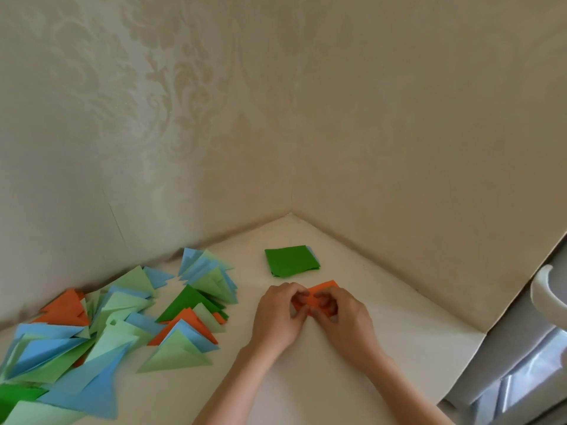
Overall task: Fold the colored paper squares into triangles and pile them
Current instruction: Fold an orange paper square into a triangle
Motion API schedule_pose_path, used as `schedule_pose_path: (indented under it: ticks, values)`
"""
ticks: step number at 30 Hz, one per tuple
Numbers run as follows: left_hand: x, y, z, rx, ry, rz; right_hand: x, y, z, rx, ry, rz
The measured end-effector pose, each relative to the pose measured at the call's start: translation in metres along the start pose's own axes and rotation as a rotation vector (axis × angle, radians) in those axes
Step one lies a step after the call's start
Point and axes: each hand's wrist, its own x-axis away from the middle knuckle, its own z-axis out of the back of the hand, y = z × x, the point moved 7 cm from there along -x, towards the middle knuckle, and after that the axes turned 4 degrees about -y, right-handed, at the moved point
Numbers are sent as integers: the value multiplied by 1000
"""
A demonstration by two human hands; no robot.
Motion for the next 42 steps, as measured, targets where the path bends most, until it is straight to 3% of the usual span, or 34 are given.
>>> schedule_pose_path:
  ticks: [15,20,25,34,42]
  values:
    - [1,-12,1,105,-30,87,-7,12,-2,-44,-184,-82]
    - [9,-16,9,238,13,94,9,0,5,112,-33,95]
    - [11,-11,7,126,-24,54,8,-4,7,85,4,111]
    - [13,1,13,78,-3,13,-3,-11,0,165,-155,145]
    - [12,-2,11,88,28,-30,2,-4,8,86,-114,156]
